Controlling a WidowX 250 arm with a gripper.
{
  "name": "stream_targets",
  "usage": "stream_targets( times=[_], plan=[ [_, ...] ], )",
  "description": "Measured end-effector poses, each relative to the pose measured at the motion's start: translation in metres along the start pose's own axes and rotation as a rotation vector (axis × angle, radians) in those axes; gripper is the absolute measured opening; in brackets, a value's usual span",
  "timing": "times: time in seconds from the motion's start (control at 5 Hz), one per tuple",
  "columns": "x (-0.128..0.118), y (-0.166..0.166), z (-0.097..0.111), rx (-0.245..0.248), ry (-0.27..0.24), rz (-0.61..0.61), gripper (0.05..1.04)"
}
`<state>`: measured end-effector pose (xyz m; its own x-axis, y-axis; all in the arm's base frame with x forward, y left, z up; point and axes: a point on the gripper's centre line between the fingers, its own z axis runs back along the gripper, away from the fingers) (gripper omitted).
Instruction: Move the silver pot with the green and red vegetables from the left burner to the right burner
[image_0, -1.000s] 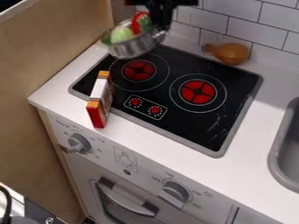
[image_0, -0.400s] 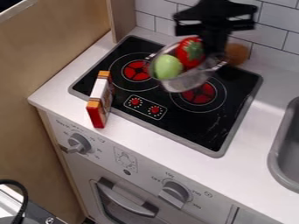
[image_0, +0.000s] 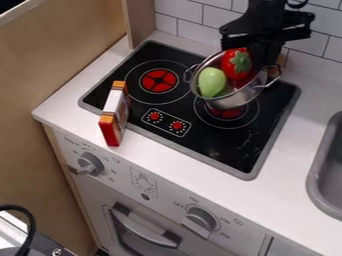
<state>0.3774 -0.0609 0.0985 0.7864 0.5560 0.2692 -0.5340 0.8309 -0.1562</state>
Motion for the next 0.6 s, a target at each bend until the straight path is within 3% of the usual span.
stream_targets(
  times=[0.2, 0.4, 0.6],
  plan=[
    [0.006, 0.001, -0.007, -0.002, -0.045, -0.034, 0.055],
    [0.008, 0.009, -0.011, 0.021, -0.060, -0.061, 0.076],
    [0.005, 0.017, -0.016, 0.033, -0.045, -0.075, 0.224]
  ],
)
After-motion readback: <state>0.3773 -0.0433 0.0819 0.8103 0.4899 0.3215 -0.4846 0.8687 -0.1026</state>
